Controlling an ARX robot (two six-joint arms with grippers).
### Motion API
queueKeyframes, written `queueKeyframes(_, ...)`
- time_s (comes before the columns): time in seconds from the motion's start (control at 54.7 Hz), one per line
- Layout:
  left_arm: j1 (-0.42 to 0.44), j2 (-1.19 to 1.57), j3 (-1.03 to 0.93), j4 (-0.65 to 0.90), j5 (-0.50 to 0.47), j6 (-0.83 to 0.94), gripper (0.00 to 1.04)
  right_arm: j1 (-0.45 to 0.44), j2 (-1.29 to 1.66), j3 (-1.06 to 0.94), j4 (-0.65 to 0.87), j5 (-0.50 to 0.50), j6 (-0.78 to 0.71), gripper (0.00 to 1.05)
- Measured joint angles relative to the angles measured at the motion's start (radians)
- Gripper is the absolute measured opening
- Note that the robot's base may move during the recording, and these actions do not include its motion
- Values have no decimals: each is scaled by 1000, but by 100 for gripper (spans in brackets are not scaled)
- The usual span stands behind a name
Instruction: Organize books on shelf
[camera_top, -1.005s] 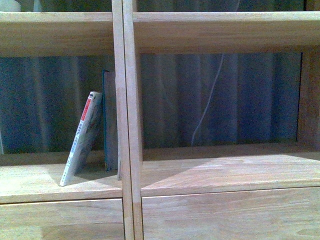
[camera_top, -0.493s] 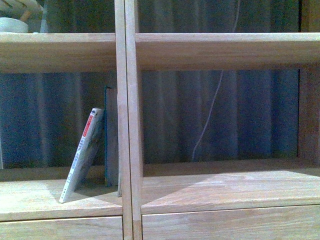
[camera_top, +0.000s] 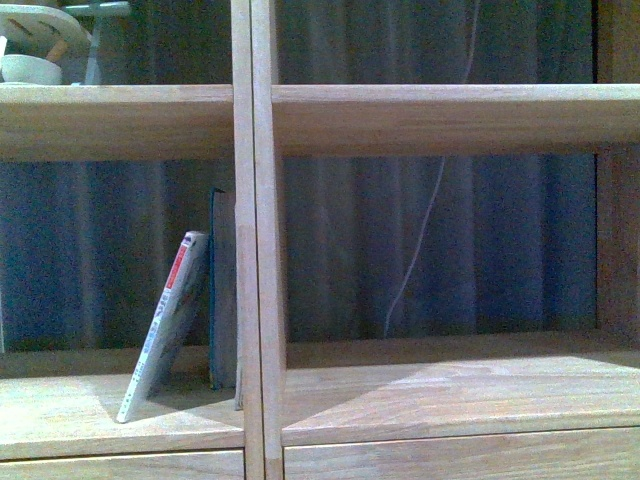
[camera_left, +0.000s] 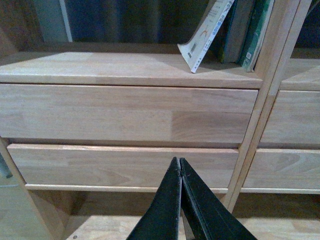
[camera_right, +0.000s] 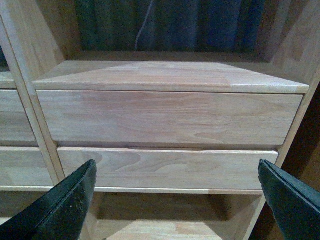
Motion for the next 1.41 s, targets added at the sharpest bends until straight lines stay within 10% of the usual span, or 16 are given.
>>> queueKeyframes(0.274,0,-2,0,0,0,-1,4,0,0,0,0,0,0,98)
queueKeyframes(0.841,0,-2,0,0,0,0,98,0,0,0,0,0,0,98)
queueKeyframes(1.407,0,-2,0,0,0,3,97,0,0,0,0,0,0,98)
